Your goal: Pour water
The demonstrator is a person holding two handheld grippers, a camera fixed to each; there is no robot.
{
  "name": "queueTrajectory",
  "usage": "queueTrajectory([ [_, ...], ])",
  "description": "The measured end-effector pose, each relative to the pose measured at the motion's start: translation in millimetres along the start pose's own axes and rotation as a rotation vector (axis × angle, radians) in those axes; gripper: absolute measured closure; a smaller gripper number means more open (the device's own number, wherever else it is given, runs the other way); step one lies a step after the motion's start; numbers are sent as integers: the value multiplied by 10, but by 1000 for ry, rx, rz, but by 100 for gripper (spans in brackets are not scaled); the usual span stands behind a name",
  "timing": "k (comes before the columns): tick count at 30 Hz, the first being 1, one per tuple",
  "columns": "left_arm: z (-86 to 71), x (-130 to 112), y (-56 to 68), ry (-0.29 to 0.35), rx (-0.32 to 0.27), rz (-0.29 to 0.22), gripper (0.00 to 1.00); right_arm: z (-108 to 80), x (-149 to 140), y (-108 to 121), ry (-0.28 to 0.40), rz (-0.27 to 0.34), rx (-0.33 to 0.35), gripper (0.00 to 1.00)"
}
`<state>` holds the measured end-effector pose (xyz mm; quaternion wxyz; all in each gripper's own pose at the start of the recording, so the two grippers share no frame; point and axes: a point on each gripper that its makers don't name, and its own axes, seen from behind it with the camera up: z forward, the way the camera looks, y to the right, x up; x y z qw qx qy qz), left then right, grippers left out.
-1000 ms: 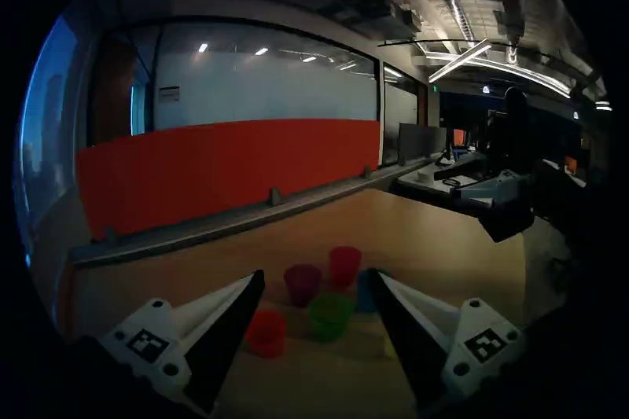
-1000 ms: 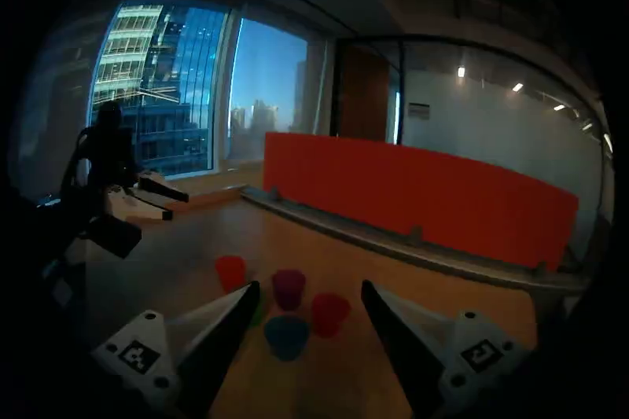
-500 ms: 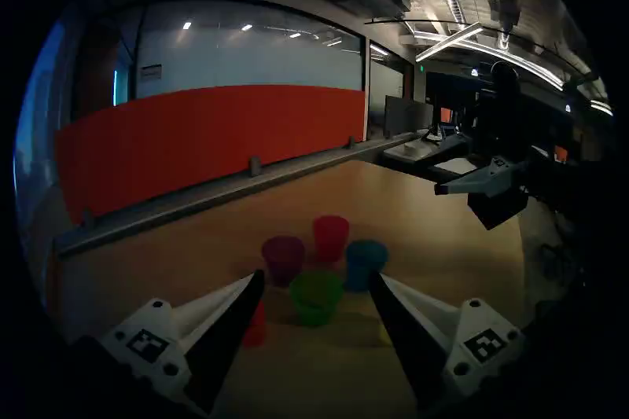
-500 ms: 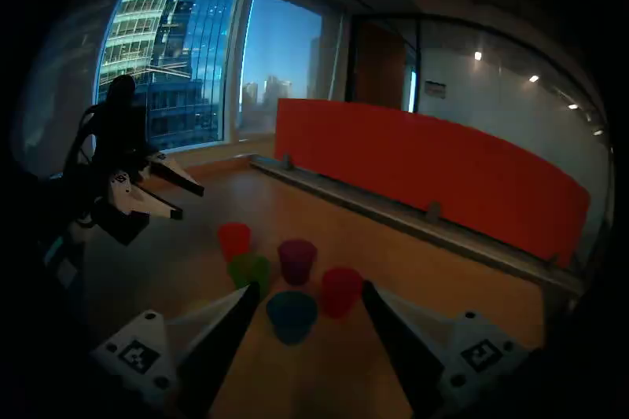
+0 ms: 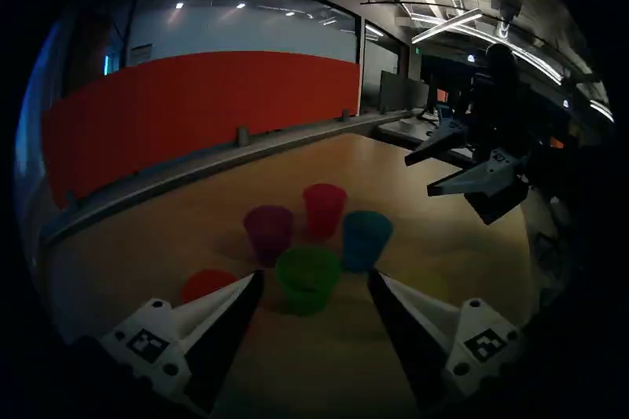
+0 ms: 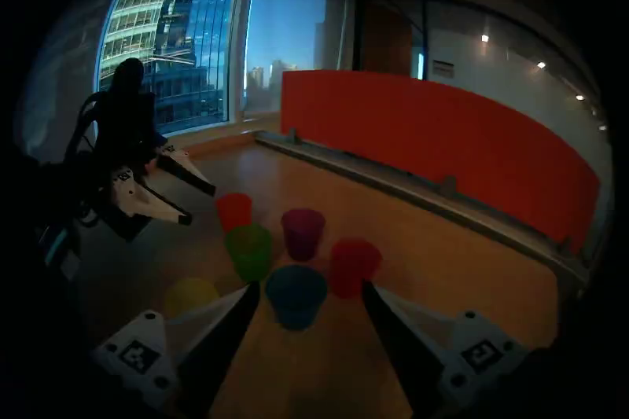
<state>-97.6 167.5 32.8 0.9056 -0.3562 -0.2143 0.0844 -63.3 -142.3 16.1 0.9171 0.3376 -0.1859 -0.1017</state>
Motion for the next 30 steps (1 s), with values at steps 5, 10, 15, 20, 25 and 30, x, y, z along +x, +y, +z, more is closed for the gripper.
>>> queueTrajectory([
  [5, 99, -100, 8, -26, -8, 3, 2, 102, -123, -6, -21, 12, 12, 0],
  [10, 190, -195, 14, -50, -14, 8, 2, 195, -214, -45, -40, 16, 27, 0],
  [15, 276, -294, 25, -71, -19, 12, 2, 279, -301, -89, -65, 10, 38, 0],
  [20, 349, -388, 1, -90, -15, 12, 2, 358, -376, -111, -89, 0, 42, 0],
  [25, 399, -447, -48, -103, -10, 1, 2, 422, -454, -144, -115, -3, 46, 0],
  [30, 450, -482, -85, -109, -6, -4, 3, 497, -525, -170, -138, 1, 51, 0],
])
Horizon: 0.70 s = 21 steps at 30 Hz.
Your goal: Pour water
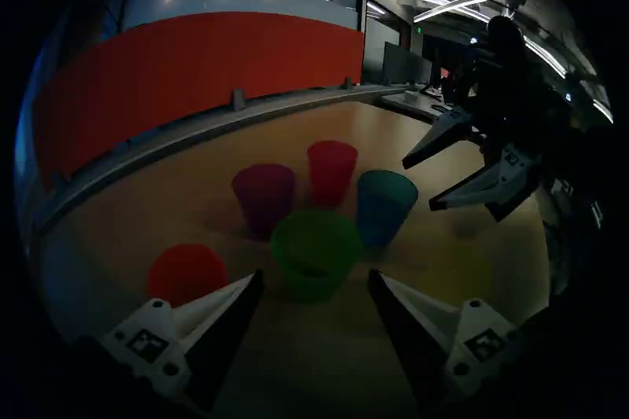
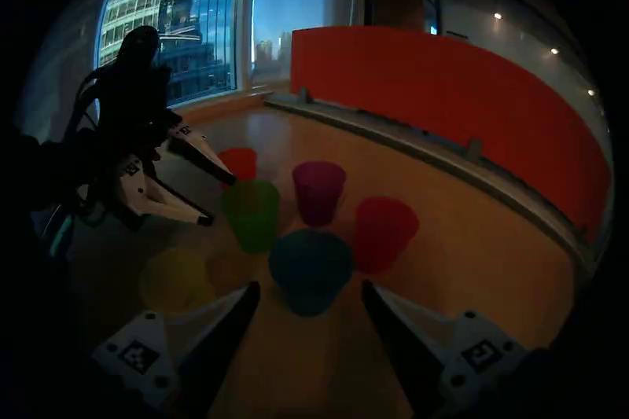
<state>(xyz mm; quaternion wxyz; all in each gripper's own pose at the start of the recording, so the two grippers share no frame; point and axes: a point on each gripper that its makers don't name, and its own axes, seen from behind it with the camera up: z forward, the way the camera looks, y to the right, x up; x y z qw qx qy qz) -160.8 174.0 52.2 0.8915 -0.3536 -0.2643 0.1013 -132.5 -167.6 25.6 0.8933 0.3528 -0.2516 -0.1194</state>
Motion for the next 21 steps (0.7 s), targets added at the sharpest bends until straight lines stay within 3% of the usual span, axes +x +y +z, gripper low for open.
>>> queueTrajectory([
  [21, 298, 26, -43, -23, -6, 8, 6, 363, -113, 28, -53, 24, 20, 0],
])
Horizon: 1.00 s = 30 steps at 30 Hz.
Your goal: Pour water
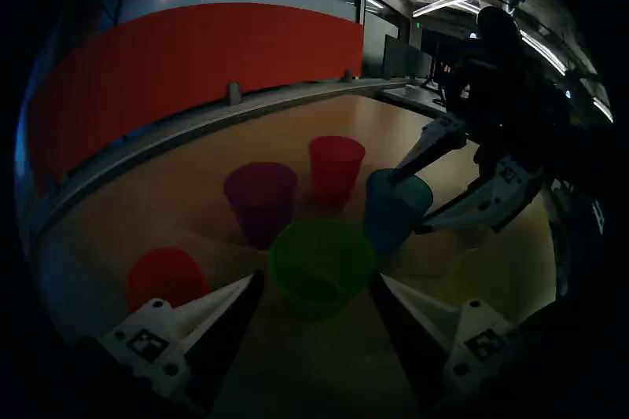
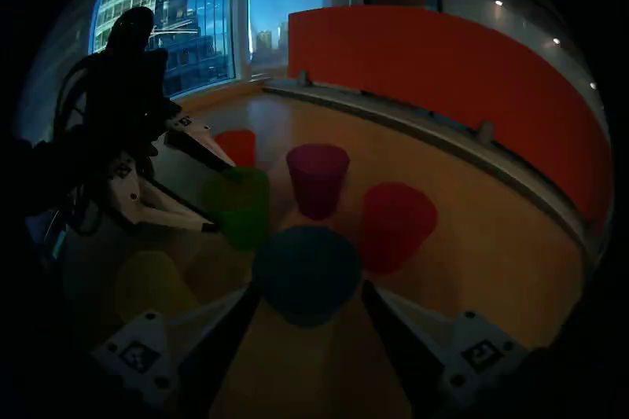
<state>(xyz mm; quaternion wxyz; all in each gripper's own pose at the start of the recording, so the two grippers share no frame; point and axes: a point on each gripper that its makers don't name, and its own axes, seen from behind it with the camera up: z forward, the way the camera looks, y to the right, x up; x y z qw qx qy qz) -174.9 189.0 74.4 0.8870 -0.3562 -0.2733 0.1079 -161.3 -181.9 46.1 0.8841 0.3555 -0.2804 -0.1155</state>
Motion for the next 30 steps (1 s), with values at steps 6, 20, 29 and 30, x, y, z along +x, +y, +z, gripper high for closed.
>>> queueTrajectory([
  [6, 44, 26, 2, 0, -7, -3, 7, 52, 13, -5, -5, 2, 2, 0],
  [20, 130, 32, 14, -4, -18, -16, 9, 140, 59, -27, -5, 4, 10, 2],
  [29, 147, 16, -11, -17, 7, 2, 11, 132, 59, -47, -3, 2, 12, 6],
  [30, 143, 18, -7, -18, 5, 1, 11, 127, 55, -45, -4, 2, 12, 6],
])
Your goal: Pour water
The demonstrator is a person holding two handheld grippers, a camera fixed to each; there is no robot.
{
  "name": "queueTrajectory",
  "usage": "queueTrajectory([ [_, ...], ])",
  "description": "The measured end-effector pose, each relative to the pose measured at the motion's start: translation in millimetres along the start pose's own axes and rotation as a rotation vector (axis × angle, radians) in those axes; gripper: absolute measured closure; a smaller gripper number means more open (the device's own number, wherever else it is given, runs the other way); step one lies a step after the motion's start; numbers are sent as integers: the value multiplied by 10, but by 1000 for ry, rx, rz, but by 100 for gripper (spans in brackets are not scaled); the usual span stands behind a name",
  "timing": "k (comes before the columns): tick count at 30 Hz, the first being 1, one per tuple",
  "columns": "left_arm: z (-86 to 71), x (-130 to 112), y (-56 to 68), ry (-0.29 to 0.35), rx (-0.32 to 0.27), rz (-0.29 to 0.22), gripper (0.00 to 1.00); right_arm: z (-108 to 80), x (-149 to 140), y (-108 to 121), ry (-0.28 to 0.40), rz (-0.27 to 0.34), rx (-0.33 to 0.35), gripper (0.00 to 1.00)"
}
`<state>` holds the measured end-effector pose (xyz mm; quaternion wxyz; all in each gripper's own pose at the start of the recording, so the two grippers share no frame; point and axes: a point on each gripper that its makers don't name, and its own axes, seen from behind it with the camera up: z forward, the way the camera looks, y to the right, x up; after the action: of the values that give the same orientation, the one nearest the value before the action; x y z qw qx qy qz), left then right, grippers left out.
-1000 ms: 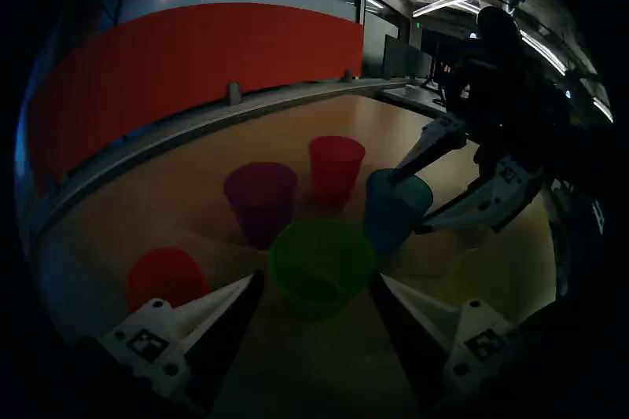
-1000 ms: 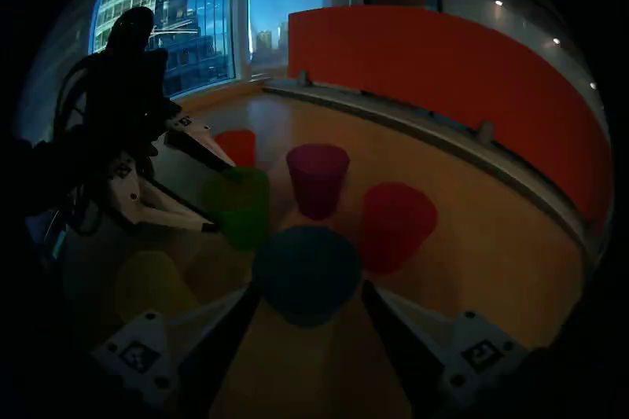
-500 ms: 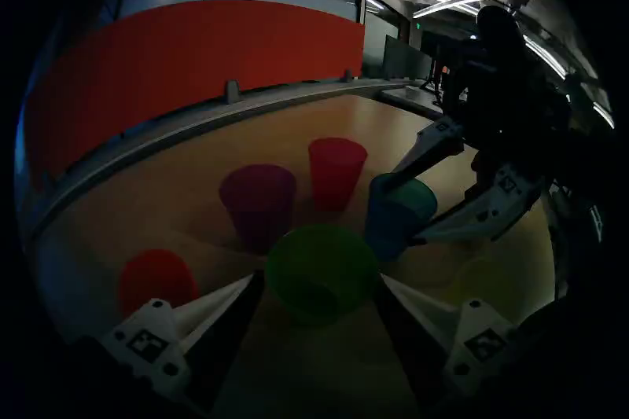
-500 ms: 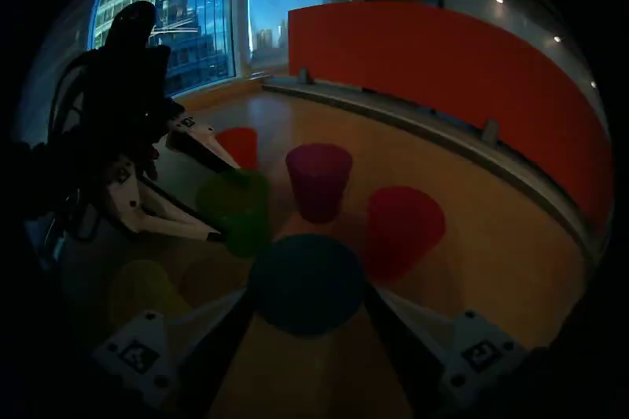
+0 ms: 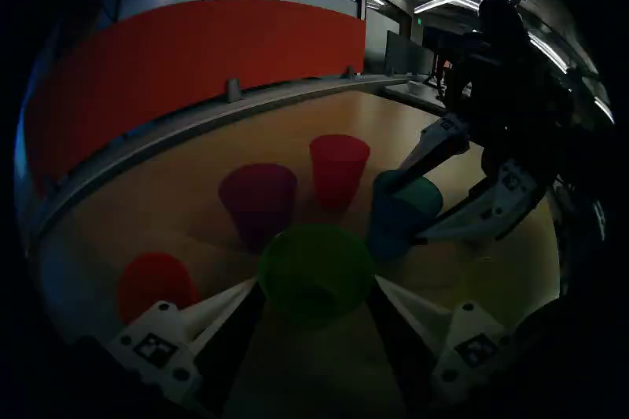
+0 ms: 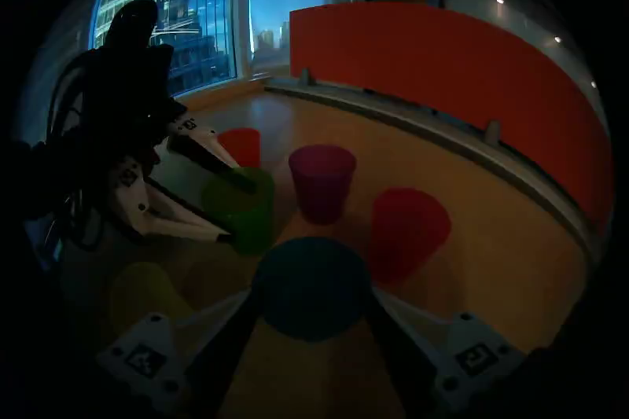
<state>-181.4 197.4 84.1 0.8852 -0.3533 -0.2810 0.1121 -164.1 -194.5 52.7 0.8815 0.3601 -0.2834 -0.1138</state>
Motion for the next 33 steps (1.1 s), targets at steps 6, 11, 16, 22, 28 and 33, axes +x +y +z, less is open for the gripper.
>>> queueTrajectory([
  [6, -64, 67, 52, 14, -20, -13, 12, -41, -26, 3, -6, -6, -5, 7],
  [11, -171, 140, 65, 28, -21, -10, 13, -117, 6, -11, 4, -13, -10, 8],
  [16, -321, 211, 97, 49, -10, 0, 14, -264, 149, -22, 42, -13, -25, 9],
  [22, -552, 305, 183, 84, 5, 3, 15, -512, 352, -66, 100, -15, -42, 10],
  [28, -838, 410, 258, 129, 31, 11, 15, -795, 513, -151, 158, -21, -60, 10],
  [33, -1094, 500, 308, 179, 53, 12, 15, -1029, 619, -251, 206, -27, -69, 10],
])
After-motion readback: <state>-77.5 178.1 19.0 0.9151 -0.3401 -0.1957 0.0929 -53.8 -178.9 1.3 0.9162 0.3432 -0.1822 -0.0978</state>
